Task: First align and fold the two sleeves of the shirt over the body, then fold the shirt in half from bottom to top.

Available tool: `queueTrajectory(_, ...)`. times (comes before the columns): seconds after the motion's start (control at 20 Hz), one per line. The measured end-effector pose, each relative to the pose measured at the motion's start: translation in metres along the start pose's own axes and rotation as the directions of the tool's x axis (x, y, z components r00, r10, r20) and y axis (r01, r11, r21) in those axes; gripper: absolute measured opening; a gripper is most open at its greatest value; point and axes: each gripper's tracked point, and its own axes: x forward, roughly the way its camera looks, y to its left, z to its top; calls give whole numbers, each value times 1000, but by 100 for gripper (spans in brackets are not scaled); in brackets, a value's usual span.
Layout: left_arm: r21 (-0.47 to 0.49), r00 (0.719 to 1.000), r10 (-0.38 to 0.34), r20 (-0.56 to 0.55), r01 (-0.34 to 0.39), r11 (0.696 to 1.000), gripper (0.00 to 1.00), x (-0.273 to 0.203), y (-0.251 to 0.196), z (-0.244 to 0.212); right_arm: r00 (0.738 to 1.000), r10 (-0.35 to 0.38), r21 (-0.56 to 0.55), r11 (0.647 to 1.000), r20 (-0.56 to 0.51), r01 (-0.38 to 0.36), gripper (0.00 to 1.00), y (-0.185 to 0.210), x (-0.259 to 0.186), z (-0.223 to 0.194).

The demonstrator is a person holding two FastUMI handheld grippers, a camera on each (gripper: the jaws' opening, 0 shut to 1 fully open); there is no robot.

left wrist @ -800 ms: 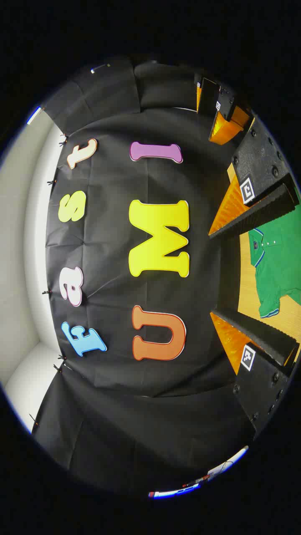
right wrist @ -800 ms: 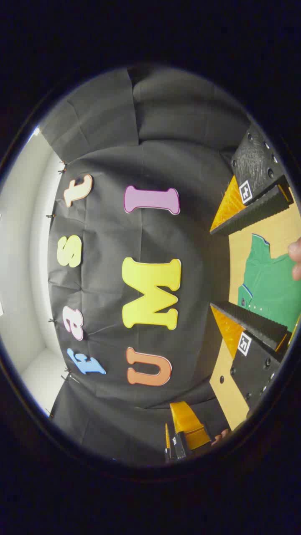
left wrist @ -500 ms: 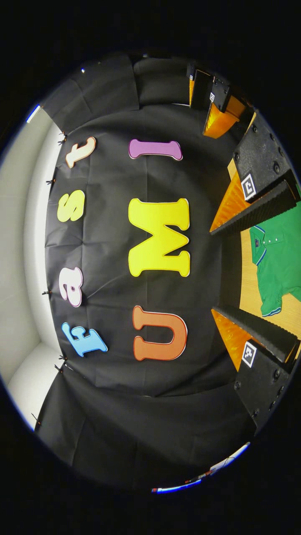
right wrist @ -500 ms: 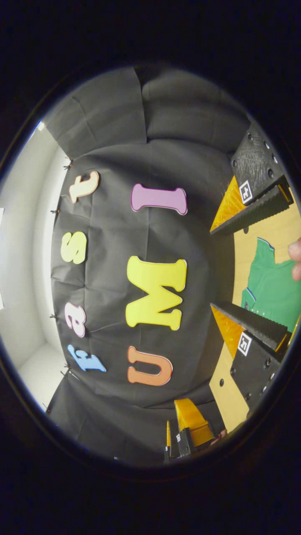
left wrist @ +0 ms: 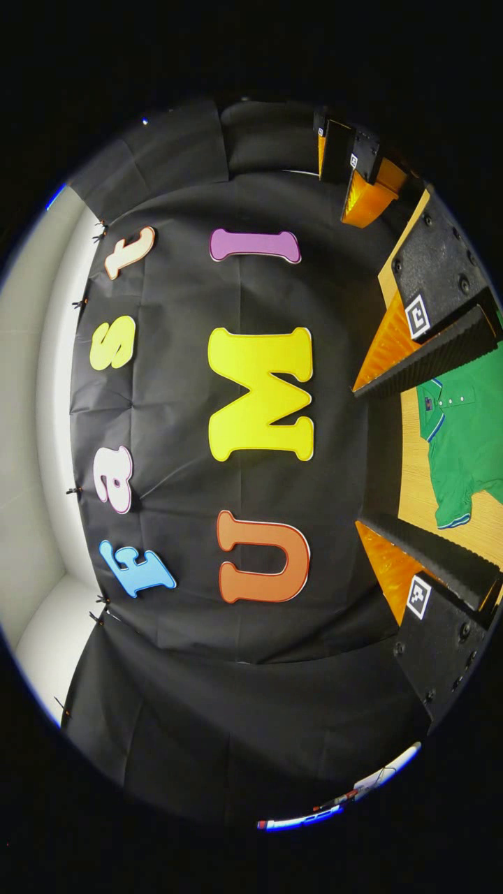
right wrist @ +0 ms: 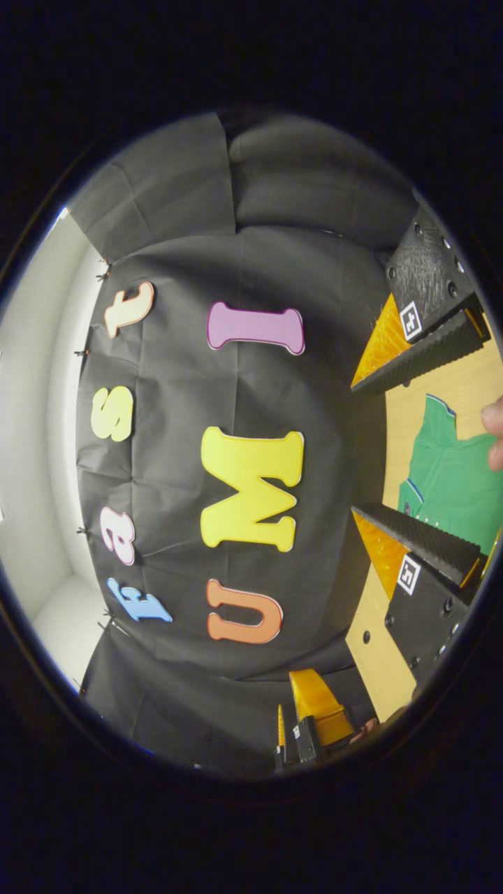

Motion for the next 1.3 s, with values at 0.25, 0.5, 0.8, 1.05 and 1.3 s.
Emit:
queueTrajectory(0.25,-1,1000,1,-29,-1,1000,100,8,0,-12,998,-10,1,1000,-57,10,95,-10,12,-20)
queueTrajectory(0.5,16,998,11,-57,-10,1000,100,13,2,-23,981,-17,-26,1000,-193,12,97,-29,42,-81)
queueTrajectory(0.8,34,995,32,-95,-29,999,100,20,3,-35,886,-5,10,1000,-463,11,96,-54,90,-202)
queueTrajectory(1.05,45,986,62,-153,-56,997,100,25,8,-55,765,6,107,991,-644,82,96,-71,132,-291)
queueTrajectory(1.3,73,978,84,-190,-71,995,100,30,6,-68,659,13,194,960,-752,202,96,-79,169,-349)
